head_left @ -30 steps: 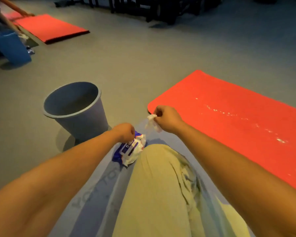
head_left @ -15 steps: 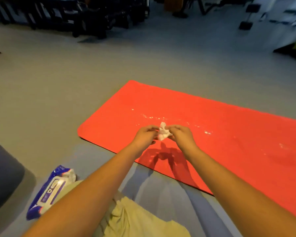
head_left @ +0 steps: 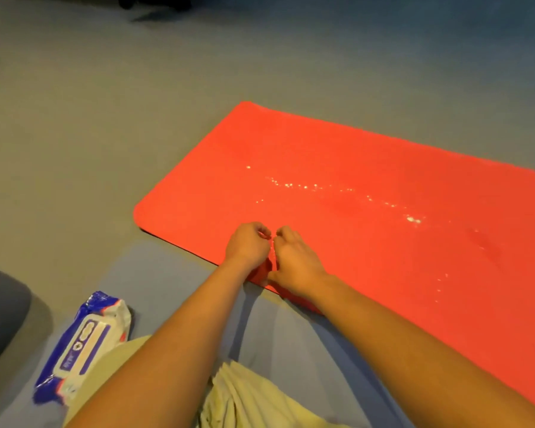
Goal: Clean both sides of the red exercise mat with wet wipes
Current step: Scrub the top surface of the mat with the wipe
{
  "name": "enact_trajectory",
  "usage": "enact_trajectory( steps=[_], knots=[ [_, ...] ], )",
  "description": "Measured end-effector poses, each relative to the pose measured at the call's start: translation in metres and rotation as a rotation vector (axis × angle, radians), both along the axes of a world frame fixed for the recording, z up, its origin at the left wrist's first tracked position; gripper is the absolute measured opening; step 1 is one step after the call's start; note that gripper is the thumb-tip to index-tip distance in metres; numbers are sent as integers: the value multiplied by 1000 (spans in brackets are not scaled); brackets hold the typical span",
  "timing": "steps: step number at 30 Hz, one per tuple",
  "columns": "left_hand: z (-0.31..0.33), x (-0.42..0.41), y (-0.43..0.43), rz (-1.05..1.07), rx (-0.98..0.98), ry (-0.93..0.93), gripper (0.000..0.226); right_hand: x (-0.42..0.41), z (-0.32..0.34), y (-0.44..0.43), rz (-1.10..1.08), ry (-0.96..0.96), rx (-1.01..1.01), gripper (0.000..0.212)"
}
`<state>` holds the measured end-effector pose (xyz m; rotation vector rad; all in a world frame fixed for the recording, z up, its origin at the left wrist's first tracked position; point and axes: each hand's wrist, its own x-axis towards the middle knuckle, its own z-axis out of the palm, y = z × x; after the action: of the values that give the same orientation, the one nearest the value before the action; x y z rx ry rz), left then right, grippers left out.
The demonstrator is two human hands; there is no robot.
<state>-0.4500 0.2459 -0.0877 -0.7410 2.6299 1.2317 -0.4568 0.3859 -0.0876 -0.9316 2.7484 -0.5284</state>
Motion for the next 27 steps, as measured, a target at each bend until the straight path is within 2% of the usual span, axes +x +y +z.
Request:
enact_trajectory(
  steps=[4, 6, 8, 12, 15, 18, 27],
  knots=[
    [-7, -2, -8, 119, -66, 28, 26, 2, 2, 2, 45, 22, 84, 73],
    [-3, 3, -7, 143, -169, 4, 32, 7, 3, 6, 65, 13, 122, 88],
    [1, 8, -8, 216, -256, -34, 39, 12, 4, 10, 82, 39, 143, 91],
    [0, 18, -16, 409, -275, -104, 56, 31, 12, 5, 135, 179, 235, 61],
    [-3, 24, -26, 499, -265, -127, 73, 43, 18, 5, 68, 278, 357, 57],
    [-3, 29, -35, 513, -217, -170, 90, 44, 18, 13, 176, 332, 384, 48],
    [0, 47, -37, 386, -295, -139, 74, 45, 43, 20, 188, 298, 456, 29]
  ],
)
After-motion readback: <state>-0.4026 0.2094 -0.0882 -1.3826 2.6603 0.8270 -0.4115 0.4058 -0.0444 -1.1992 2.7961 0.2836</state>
